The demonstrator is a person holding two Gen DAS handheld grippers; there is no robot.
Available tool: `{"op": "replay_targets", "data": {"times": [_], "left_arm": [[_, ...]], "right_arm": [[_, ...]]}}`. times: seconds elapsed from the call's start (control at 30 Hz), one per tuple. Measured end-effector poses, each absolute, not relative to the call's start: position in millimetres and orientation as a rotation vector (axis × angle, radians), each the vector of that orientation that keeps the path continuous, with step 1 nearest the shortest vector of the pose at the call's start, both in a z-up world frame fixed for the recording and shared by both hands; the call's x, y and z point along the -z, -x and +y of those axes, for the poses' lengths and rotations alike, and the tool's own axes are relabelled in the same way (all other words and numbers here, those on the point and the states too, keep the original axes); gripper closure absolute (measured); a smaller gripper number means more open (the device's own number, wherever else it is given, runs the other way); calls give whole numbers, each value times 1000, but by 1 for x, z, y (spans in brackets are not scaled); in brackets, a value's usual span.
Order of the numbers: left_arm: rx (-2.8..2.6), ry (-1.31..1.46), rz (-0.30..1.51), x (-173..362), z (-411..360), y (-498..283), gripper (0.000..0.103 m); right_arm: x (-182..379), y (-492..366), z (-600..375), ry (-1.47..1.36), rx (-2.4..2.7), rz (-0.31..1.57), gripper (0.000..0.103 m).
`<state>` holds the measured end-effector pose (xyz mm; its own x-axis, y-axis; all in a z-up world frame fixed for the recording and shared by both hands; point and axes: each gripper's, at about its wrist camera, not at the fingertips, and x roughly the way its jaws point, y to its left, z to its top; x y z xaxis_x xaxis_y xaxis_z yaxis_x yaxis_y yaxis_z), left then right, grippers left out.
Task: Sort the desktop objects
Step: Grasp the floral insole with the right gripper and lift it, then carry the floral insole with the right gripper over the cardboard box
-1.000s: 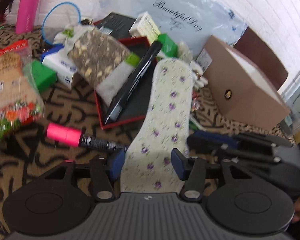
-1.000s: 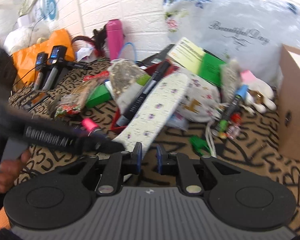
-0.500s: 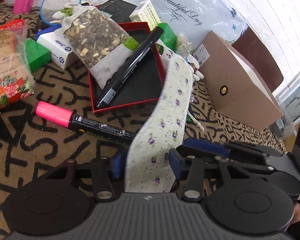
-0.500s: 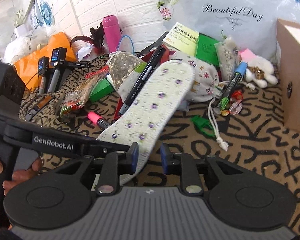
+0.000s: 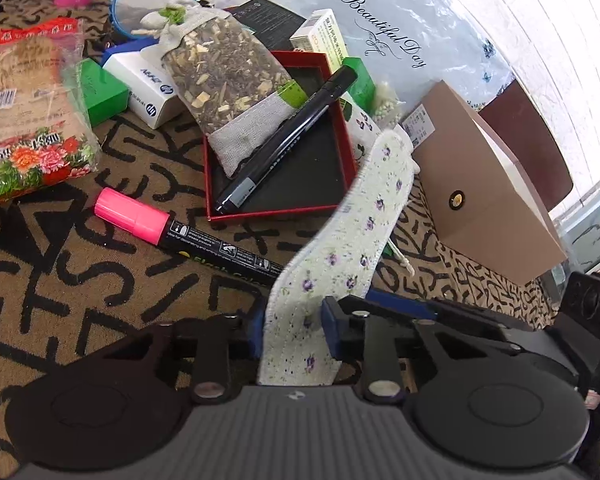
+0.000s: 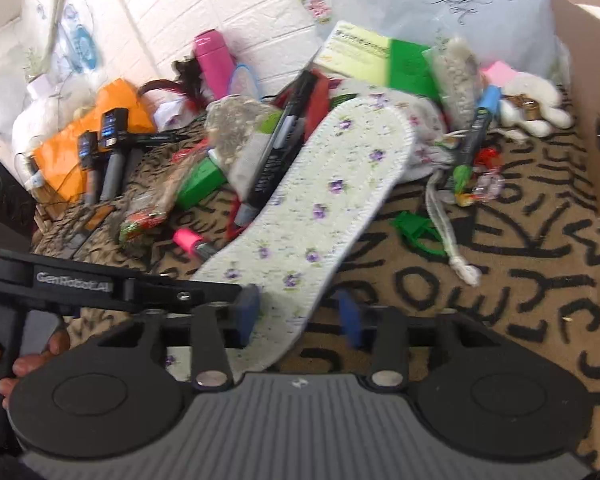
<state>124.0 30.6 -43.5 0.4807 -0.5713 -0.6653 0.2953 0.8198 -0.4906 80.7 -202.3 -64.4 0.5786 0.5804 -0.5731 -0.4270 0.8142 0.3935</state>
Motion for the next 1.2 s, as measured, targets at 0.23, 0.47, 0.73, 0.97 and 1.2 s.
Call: {"op": "replay_targets", "data": {"times": [0.23,0.47,0.73,0.97,1.2], "left_arm": [[564,328,873,24,21,-111,87],[623,306,786,-11,-8,-106,87],[734,265,688,-57,-74,-117,87],[837,215,660,-80,-152,-132,87],[916,184,672,-86,-222,-156,87]], "right_arm": [[47,-67,-207,-179,-581,675,89],[18,-50,-230,-158,-527,556,90],[-24,-46,-286,-191,-395,389,90],[-42,-54,-349,-225,-255,295,90],[-50,-71,-413,-266,-134,251,90]]}}
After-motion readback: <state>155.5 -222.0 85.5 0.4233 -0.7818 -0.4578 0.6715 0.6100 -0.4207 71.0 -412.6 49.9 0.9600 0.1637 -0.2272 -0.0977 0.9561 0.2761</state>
